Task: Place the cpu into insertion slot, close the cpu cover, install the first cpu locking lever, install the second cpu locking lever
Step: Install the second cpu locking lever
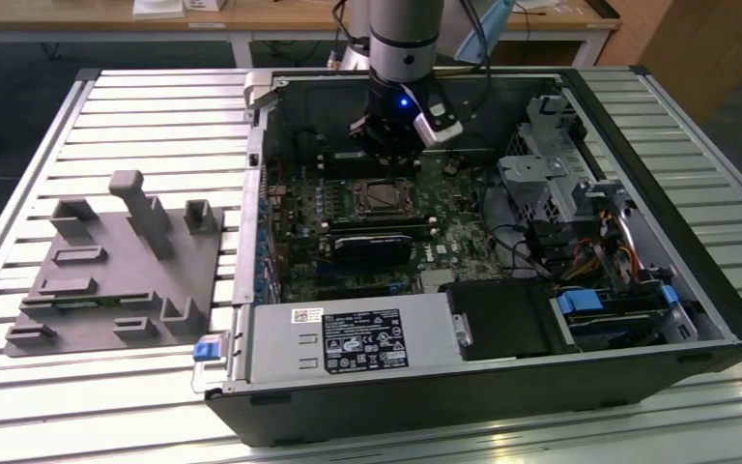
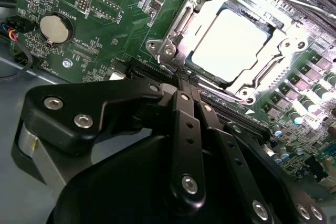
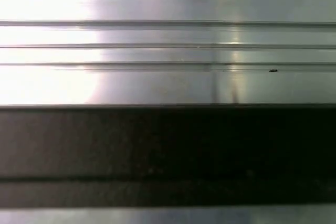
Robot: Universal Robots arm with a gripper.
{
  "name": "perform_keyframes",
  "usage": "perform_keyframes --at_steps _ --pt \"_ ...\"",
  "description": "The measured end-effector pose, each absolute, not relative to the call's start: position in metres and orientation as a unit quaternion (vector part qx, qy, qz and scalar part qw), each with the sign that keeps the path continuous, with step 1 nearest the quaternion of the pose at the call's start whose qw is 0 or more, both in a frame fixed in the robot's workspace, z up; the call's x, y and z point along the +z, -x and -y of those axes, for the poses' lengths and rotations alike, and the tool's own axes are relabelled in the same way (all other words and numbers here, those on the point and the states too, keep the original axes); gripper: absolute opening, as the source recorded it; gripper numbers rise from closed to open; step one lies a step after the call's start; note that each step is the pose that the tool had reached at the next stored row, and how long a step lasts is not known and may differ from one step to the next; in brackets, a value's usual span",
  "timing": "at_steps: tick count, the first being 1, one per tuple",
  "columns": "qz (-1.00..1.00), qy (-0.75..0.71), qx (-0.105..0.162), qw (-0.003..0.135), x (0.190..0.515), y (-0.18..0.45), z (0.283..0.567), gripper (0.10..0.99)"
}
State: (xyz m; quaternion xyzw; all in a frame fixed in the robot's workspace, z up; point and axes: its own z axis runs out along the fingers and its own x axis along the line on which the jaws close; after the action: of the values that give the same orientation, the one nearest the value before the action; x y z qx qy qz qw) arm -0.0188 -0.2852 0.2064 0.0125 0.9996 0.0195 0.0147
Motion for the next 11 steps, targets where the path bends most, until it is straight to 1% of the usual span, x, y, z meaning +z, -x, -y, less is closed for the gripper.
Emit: perform_keyframes --at_steps 11 --pt "-1.000 -0.012 0.020 0.015 0.2064 0.0184 0.2900 0.106"
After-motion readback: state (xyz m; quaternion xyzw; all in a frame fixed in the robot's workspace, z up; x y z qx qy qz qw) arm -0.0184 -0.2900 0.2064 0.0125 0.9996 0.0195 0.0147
